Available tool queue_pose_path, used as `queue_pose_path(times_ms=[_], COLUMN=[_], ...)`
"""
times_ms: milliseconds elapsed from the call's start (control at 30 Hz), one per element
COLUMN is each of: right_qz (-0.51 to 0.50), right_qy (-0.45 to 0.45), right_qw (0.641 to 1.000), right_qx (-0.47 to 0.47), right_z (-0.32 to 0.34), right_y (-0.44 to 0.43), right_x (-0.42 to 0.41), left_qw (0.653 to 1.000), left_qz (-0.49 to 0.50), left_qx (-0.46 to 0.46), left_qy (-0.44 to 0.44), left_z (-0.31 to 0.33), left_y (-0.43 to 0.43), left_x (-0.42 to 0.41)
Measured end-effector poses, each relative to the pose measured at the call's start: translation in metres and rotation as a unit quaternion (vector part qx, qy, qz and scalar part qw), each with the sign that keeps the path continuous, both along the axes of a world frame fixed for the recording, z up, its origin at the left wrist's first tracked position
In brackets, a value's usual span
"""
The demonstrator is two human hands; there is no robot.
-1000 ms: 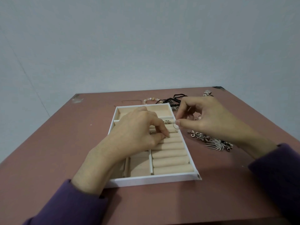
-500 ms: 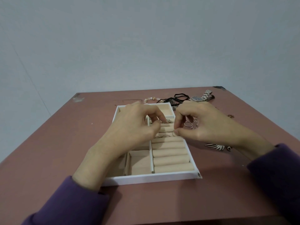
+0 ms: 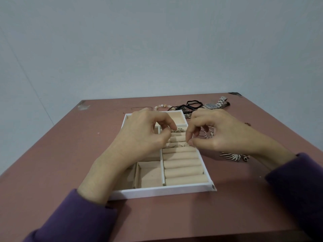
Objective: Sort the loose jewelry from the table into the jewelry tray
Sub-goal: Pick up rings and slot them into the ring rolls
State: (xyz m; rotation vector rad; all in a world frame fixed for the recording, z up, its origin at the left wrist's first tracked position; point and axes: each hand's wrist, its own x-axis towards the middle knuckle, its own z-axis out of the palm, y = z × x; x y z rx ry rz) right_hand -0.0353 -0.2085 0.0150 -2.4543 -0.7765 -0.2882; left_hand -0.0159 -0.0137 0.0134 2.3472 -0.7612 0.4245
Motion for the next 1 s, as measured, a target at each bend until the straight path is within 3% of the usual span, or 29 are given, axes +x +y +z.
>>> queue_pose_path(times_ms=[400, 600, 733, 800, 1000], right_qz=[-0.012, -0.093, -0.186, -0.220, -0.261], right_qy=[0.043, 0.044, 0.029, 0.026, 0.028], right_qw=[0.999, 0.980, 0.958, 0.954, 0.965], right_qx=[0.015, 0.172, 0.215, 0.201, 0.024], right_z=[0.000, 0.009, 0.004, 0.001, -0.008], right_y=[0.001, -0.016, -0.033, -0.041, -0.050], right_x=[0.000, 0.008, 0.021, 0.026, 0.032], left_qw=[1.000, 1.000, 1.000, 1.000, 0.997], left_qz=[-0.002, 0.005, 0.010, 0.017, 0.016], left_qx=[0.000, -0.014, 0.003, 0.020, 0.074], left_qy=[0.009, 0.014, 0.015, -0.008, -0.026], left_z=[0.001, -0.001, 0.001, 0.005, 0.021], left_y=[-0.001, -0.002, -0.009, -0.014, -0.042], left_x=[-0.001, -0.003, -0.005, -0.007, -0.011])
